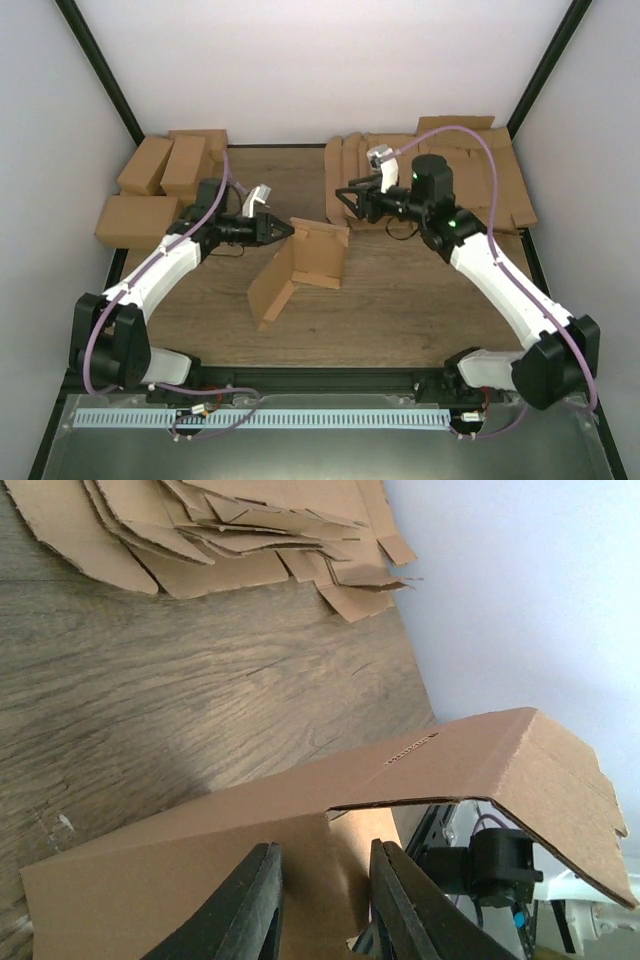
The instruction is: Fold the paper box
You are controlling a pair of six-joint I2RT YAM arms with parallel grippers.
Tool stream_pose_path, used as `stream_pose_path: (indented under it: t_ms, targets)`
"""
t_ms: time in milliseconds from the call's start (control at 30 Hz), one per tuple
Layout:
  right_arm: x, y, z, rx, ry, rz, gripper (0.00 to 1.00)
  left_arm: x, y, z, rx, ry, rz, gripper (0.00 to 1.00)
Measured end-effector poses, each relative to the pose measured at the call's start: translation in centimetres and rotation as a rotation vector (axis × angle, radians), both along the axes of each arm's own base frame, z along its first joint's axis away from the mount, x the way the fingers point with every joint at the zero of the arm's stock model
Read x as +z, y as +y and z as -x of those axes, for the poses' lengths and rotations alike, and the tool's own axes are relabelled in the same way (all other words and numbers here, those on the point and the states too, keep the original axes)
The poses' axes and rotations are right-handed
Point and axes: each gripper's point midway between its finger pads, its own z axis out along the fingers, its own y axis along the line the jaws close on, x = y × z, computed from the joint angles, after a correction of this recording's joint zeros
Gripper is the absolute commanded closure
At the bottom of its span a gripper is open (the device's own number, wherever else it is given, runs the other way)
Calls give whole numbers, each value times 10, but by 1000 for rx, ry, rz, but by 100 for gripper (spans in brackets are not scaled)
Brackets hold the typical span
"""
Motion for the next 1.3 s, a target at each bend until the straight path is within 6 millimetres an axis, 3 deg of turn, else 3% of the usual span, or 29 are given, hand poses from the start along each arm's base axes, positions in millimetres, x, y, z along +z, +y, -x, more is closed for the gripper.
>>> stream_pose_path:
  t_ms: [100, 200, 300, 533, 633, 767, 1033, 1167, 1300]
  targets:
    - [-3, 15, -10, 42, -20, 68, 56, 1, -2, 3, -8, -6, 0, 75]
    - [-24, 34, -9, 106, 5, 142, 60, 2, -3, 5, -13, -10, 0, 74]
    - [-57, 47, 5, 175, 74, 208, 63, 2, -3, 5, -10, -12, -3, 75]
    - [-90, 52, 38, 274, 149, 219, 68, 2, -4, 4, -8, -12, -4, 74]
    - [-92, 53, 42, 282, 141, 215, 68, 0, -4, 4, -6, -8, -7, 71]
    - [-93, 55, 42, 263, 118, 233, 61, -2, -2, 4, 4, -2, -20, 67]
    - [-96, 59, 46, 214, 44, 336, 63, -6, 5, 2, 41, 11, -79, 48]
    - [-95, 58, 44, 187, 14, 392, 62, 4, 11, 4, 72, -6, -102, 46]
    - [-96, 55, 39, 159, 3, 426, 62, 26, 15, 2, 99, -60, -94, 42]
